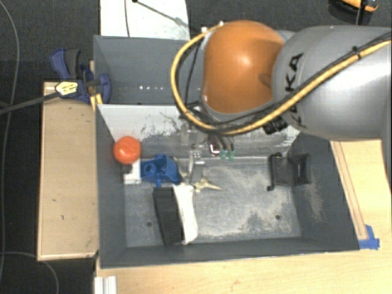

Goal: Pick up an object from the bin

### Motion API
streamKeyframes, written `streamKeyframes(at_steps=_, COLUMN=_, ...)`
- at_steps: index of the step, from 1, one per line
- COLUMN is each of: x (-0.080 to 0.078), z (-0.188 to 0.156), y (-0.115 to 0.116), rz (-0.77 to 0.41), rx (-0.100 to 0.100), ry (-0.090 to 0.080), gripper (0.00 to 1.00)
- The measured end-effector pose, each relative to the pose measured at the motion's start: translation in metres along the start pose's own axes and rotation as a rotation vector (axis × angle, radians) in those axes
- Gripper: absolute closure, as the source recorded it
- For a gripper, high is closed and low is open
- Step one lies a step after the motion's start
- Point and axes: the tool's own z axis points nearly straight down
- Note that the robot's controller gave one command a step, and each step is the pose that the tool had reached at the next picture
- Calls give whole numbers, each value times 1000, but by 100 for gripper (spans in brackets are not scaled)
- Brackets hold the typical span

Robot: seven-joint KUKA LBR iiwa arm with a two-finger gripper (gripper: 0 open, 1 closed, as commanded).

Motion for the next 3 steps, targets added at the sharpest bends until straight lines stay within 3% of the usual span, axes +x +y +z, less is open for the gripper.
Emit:
streamKeyframes(at_steps=1, x=-1, z=-5, y=-1, rz=5, rx=-2, ry=-9, gripper=0)
streamKeyframes(at_steps=2, x=-12, z=60, y=21, rz=9, rx=-3, ry=-11, gripper=0)
streamKeyframes(at_steps=3, x=-16, z=84, y=55, rz=234, rx=-3, ry=-8, gripper=0)
